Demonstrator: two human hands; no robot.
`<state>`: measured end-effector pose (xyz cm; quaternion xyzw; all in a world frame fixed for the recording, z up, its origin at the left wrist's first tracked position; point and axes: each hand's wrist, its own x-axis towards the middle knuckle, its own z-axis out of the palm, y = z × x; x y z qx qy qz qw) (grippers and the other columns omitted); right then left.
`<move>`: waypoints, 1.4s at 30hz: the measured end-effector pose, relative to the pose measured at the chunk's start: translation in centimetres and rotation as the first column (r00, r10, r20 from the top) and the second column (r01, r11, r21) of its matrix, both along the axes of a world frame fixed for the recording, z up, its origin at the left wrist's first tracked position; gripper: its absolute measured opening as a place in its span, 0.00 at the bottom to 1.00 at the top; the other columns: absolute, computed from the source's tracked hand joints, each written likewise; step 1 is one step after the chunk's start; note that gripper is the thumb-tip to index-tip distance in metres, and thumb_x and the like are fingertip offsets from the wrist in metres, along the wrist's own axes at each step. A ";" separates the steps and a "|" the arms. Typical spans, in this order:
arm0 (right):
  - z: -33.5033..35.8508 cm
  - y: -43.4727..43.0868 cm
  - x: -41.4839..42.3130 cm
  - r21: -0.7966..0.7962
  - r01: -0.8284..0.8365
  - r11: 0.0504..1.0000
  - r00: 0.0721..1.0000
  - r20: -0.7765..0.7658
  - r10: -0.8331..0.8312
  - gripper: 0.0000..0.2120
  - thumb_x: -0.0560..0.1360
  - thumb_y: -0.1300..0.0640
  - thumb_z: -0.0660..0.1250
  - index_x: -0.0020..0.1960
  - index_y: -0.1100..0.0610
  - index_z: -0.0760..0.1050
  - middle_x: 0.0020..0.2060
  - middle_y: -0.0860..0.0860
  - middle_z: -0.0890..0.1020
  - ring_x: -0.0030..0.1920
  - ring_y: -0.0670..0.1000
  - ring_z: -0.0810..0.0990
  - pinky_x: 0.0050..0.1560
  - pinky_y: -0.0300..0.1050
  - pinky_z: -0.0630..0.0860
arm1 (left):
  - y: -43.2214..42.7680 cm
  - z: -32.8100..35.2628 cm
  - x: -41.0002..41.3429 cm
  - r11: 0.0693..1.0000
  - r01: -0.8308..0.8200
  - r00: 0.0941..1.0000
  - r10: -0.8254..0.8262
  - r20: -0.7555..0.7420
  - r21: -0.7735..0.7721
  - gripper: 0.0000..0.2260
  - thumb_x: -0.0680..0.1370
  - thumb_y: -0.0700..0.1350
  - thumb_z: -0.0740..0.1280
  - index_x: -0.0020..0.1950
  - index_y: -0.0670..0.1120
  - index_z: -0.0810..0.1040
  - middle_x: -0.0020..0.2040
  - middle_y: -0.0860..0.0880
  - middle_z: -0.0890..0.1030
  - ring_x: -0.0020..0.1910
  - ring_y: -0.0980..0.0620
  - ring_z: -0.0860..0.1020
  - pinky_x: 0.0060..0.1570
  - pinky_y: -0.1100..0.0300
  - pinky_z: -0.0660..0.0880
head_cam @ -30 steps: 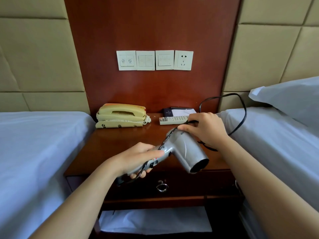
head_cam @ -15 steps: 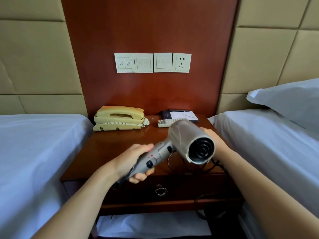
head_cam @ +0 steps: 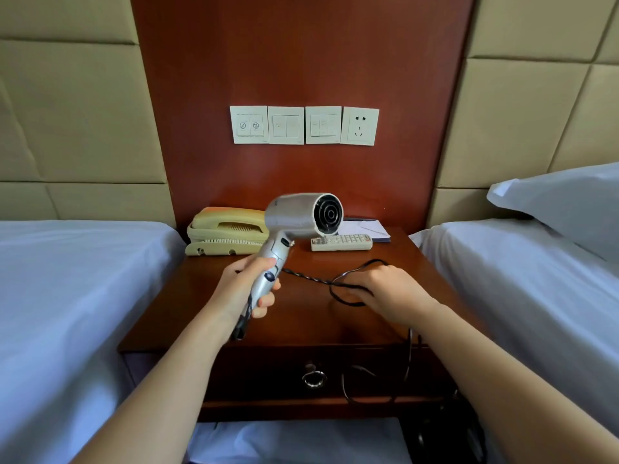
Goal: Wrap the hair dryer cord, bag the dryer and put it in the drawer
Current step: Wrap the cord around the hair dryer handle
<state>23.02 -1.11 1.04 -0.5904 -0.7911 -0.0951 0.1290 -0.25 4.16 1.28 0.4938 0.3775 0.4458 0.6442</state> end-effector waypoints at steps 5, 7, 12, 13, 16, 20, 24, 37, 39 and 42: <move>1.0 -0.2 -1.5 0.146 -0.130 0.981 0.990 0.068 0.121 0.08 0.78 0.53 0.60 0.48 0.53 0.76 0.40 0.51 0.81 0.45 0.55 0.78 0.35 0.43 0.64 | 0.4 -0.1 1.1 0.957 -0.261 0.941 0.281 -0.188 0.127 0.00 0.73 0.37 0.67 0.43 0.41 0.77 0.36 0.42 0.77 0.20 0.52 0.68 0.21 0.65 0.63; 1.2 -0.1 -2.2 0.206 -0.147 0.968 0.986 0.111 0.126 0.09 0.76 0.53 0.61 0.41 0.56 0.75 0.32 0.51 0.79 0.37 0.57 0.78 0.30 0.44 0.64 | 0.5 -0.4 1.4 0.917 -0.297 0.865 0.377 -0.332 0.266 0.02 0.71 0.39 0.67 0.42 0.42 0.77 0.34 0.43 0.78 0.22 0.52 0.70 0.22 0.64 0.65; 1.8 -0.1 -2.2 0.387 -0.070 0.919 0.997 0.066 0.049 0.12 0.74 0.50 0.58 0.38 0.54 0.77 0.28 0.48 0.80 0.30 0.54 0.79 0.23 0.44 0.69 | 0.1 -0.2 2.3 0.895 -0.240 0.774 0.410 -0.482 0.376 0.05 0.70 0.42 0.68 0.41 0.42 0.75 0.30 0.48 0.74 0.23 0.52 0.73 0.22 0.65 0.66; 1.9 -0.1 -2.5 0.408 -0.068 0.910 0.997 0.063 0.046 0.14 0.74 0.50 0.56 0.38 0.53 0.77 0.28 0.48 0.80 0.29 0.54 0.79 0.23 0.43 0.70 | 0.1 -0.1 2.4 0.898 -0.239 0.773 0.407 -0.487 0.370 0.07 0.70 0.42 0.69 0.43 0.41 0.76 0.32 0.48 0.75 0.24 0.52 0.73 0.21 0.65 0.66; 2.3 -0.1 -3.5 0.482 -0.094 0.871 0.995 0.073 0.067 0.15 0.72 0.50 0.55 0.34 0.54 0.76 0.24 0.47 0.77 0.24 0.53 0.77 0.20 0.41 0.69 | -0.2 0.0 2.8 0.893 -0.199 0.742 0.407 -0.533 0.403 0.10 0.70 0.44 0.70 0.47 0.41 0.76 0.36 0.46 0.77 0.27 0.51 0.75 0.22 0.66 0.68; 2.7 -0.1 -4.3 0.521 -0.128 0.844 0.992 0.087 0.096 0.15 0.73 0.51 0.56 0.32 0.55 0.74 0.22 0.48 0.75 0.22 0.54 0.75 0.20 0.41 0.67 | -0.6 -0.1 3.6 0.864 -0.166 0.689 0.446 -0.571 0.476 0.16 0.68 0.52 0.73 0.46 0.43 0.74 0.39 0.48 0.78 0.33 0.51 0.75 0.28 0.60 0.67; 2.7 -0.6 -5.4 0.508 -0.184 0.842 0.983 0.074 0.170 0.15 0.74 0.52 0.57 0.33 0.56 0.74 0.22 0.49 0.76 0.22 0.54 0.74 0.20 0.43 0.69 | -1.2 0.1 4.1 0.889 -0.168 0.720 0.406 -0.563 0.426 0.22 0.61 0.61 0.66 0.43 0.45 0.72 0.41 0.45 0.78 0.37 0.46 0.75 0.32 0.56 0.68; 2.5 -0.9 -3.8 0.053 0.142 0.989 0.960 -0.249 -0.124 0.11 0.74 0.62 0.60 0.55 0.51 0.70 0.46 0.49 0.75 0.47 0.59 0.76 0.41 0.48 0.70 | -1.1 -0.4 4.9 0.866 -0.147 0.695 0.435 -0.573 0.478 0.17 0.78 0.58 0.56 0.37 0.47 0.70 0.39 0.44 0.77 0.41 0.39 0.79 0.40 0.51 0.74; 2.2 -0.6 -2.4 -0.033 0.122 0.992 0.929 -0.348 -0.125 0.06 0.76 0.60 0.60 0.48 0.51 0.71 0.40 0.49 0.75 0.42 0.57 0.75 0.41 0.49 0.71 | -0.5 -0.1 4.8 0.877 -0.182 0.723 0.426 -0.543 0.446 0.17 0.78 0.56 0.56 0.37 0.46 0.73 0.39 0.43 0.78 0.39 0.38 0.80 0.43 0.49 0.77; 2.2 -0.8 -0.8 -0.139 0.001 0.990 0.917 -0.394 -0.056 0.11 0.77 0.56 0.63 0.35 0.52 0.71 0.30 0.48 0.73 0.33 0.49 0.71 0.36 0.45 0.67 | 0.2 0.0 4.2 0.887 -0.206 0.727 0.422 -0.542 0.414 0.15 0.80 0.52 0.55 0.37 0.48 0.74 0.37 0.44 0.76 0.34 0.41 0.79 0.37 0.54 0.75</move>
